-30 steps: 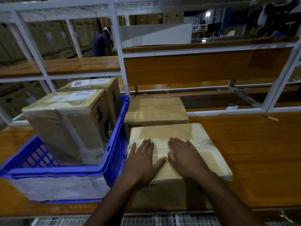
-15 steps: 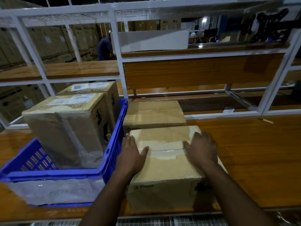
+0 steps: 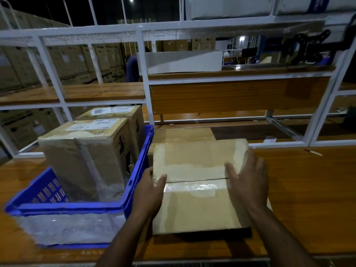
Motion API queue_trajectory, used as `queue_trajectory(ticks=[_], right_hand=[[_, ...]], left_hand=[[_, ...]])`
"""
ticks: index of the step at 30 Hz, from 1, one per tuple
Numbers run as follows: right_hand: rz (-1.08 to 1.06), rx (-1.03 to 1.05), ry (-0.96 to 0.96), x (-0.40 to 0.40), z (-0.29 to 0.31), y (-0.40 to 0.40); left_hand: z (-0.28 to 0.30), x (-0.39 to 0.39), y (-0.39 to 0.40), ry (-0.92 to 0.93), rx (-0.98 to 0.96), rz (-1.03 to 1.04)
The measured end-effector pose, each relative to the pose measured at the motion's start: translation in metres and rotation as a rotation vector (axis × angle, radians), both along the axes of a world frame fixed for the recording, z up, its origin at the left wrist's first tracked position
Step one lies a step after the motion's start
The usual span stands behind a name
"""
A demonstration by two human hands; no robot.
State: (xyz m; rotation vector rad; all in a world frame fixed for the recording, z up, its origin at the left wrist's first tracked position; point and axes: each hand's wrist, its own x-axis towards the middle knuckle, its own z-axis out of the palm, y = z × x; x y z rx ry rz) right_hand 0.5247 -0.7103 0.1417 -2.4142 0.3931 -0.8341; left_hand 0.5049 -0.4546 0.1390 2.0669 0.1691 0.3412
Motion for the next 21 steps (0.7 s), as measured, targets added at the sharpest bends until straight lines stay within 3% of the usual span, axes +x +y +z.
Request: queue_trajectory(ticks=[4, 12, 14, 16, 18, 21], right_hand=[[0.007, 0.14, -0.08, -0.006, 0.013, -0.004], [-0.007, 0.193, -0.105, -0.025, -0.002, -0.002], [0.029, 0.175, -0.173, -0.028, 0.01, 0.004], [0.075, -0.042, -0.176, -0.03, 0.024, 0.005], [0.145, -0.282, -0.053, -0.029, 0.038, 0.008], [0.313, -0.363, 0.213, -0.029, 0.046, 0.018]], left_hand=[[0.008, -0.009, -0.007, -0.128, -0.186, 0.059], [0.013, -0.021, -0.004, -0.241, -0.151, 0.084], [0.022, -0.02, 0.0, -0.307, -0.005, 0.078], [0.03, -0.017, 0.002, -0.307, 0.251, 0.027], [0.038, -0.014, 0.002, -0.197, 0.508, -0.074], [0.043, -0.011, 0.0, 0.007, 0.72, -0.183]])
